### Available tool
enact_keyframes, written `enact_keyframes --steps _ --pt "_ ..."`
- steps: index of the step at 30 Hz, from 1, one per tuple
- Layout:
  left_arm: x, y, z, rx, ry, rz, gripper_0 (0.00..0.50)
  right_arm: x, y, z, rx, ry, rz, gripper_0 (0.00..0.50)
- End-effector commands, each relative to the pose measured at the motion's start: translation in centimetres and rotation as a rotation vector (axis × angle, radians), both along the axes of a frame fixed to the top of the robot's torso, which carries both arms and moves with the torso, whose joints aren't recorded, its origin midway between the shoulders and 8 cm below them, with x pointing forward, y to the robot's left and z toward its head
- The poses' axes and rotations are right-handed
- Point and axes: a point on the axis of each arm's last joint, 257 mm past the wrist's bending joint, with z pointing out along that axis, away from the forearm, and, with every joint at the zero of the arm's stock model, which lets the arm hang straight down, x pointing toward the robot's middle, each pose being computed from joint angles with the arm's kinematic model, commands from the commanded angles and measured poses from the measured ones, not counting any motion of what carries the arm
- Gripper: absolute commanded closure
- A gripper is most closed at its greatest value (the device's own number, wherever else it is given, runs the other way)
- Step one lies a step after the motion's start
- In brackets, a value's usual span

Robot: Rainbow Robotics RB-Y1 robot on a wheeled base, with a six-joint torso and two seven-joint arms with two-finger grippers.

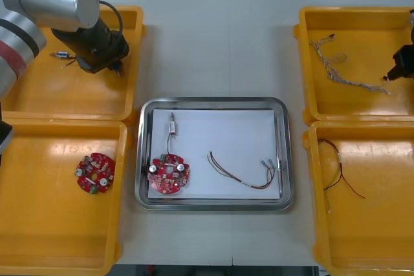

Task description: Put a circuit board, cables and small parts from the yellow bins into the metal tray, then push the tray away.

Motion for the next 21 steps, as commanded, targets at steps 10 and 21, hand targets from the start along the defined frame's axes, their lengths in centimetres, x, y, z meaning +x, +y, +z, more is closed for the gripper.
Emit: enact_keyframes --steps 10,21 --pt "-1.5 1.5 5.6 0.025 -0.002 -0.065 0.500 -0.3 5.5 4.5 -0.223 -0.088 0.408 0.000" --pt "-4.8 0.8 8.8 0.059 0.049 -0.096 0.500 0.2 5.9 1.6 -0.388 -0.098 0.685 0.000"
